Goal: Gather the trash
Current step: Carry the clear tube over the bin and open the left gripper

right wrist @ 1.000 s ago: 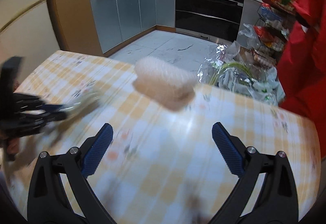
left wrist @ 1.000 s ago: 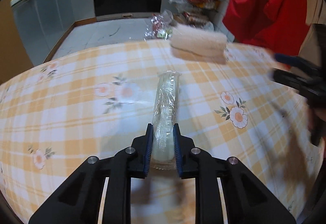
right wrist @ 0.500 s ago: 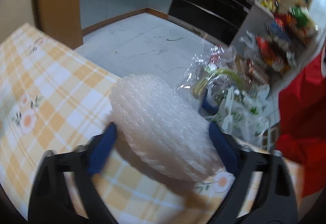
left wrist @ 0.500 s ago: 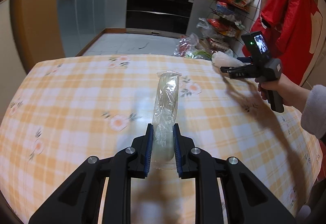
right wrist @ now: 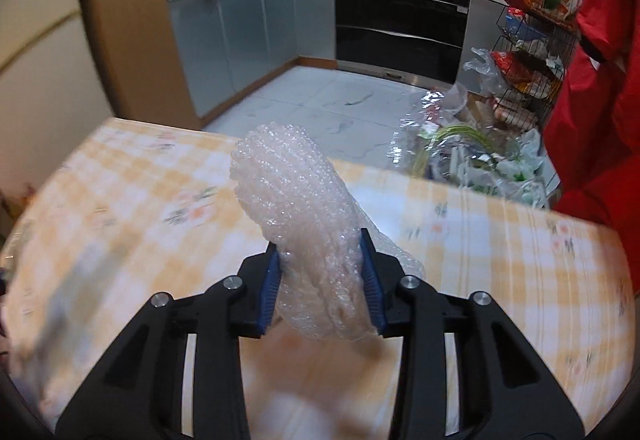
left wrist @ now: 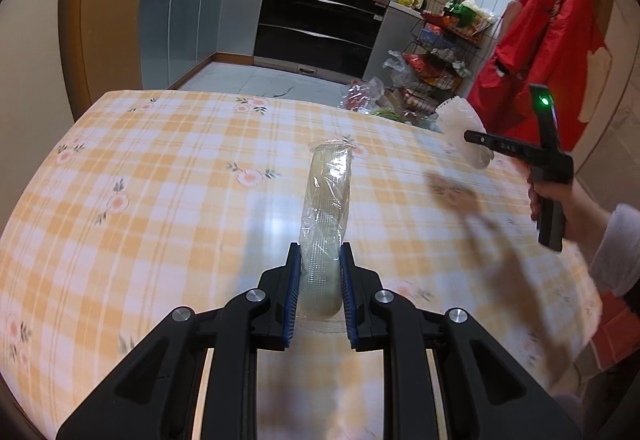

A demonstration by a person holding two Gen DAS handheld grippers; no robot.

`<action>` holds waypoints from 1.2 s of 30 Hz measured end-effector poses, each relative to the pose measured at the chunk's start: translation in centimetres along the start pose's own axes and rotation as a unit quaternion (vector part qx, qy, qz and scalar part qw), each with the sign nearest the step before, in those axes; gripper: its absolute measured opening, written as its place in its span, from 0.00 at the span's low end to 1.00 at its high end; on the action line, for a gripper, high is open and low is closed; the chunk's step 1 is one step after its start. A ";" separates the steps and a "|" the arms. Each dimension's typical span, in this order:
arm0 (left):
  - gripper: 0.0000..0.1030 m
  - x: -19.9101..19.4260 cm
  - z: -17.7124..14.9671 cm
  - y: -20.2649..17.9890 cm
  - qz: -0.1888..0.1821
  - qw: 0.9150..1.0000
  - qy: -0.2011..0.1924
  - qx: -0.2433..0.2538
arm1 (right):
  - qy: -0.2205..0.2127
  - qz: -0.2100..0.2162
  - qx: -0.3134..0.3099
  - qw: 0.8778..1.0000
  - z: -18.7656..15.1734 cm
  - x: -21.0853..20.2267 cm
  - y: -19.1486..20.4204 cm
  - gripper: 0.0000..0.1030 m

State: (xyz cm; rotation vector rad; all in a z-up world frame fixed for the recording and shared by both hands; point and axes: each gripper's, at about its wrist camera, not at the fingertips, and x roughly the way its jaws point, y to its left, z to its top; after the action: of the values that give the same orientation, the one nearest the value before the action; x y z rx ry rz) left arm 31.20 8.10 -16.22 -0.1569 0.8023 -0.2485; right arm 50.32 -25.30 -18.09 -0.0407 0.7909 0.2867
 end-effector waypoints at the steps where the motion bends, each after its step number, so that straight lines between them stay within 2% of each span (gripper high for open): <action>1: 0.18 -1.2 -0.4 -0.4 -0.005 1.000 -0.001 -0.002 | -0.005 0.010 0.006 1.000 -0.9 -1.9 0.5 0.37; 3: 0.18 -2.9 -1.0 -1.0 -0.013 1.000 -0.005 -0.003 | -0.011 0.034 0.022 0.999 -2.7 -5.5 1.4 0.37; 10: 0.18 -9.4 -5.2 -4.2 -0.043 0.999 -0.001 0.006 | -0.052 0.078 0.091 0.991 -9.3 -16.9 4.2 0.37; 15: 0.18 -13.6 -9.5 -6.8 -0.064 0.998 0.016 0.011 | -0.063 0.092 0.117 0.987 -14.3 -23.5 6.5 0.37; 21: 0.18 -16.5 -14.0 -9.0 -0.085 0.995 0.040 0.018 | -0.088 0.112 0.143 0.979 -19.3 -30.9 9.0 0.37; 29: 0.18 -18.1 -18.7 -10.8 -0.085 0.992 0.078 0.045 | -0.100 0.113 0.170 0.974 -23.9 -35.2 9.9 0.37; 36: 0.18 -17.7 -20.7 -11.5 -0.085 0.990 0.100 0.058 | -0.104 0.108 0.158 0.976 -24.8 -37.0 10.6 0.37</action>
State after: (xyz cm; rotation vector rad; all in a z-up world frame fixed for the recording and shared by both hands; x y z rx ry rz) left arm 2.45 1.05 -15.53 -0.0918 0.9730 -0.4778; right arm 5.55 -27.48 -8.67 0.3720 0.6254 0.3618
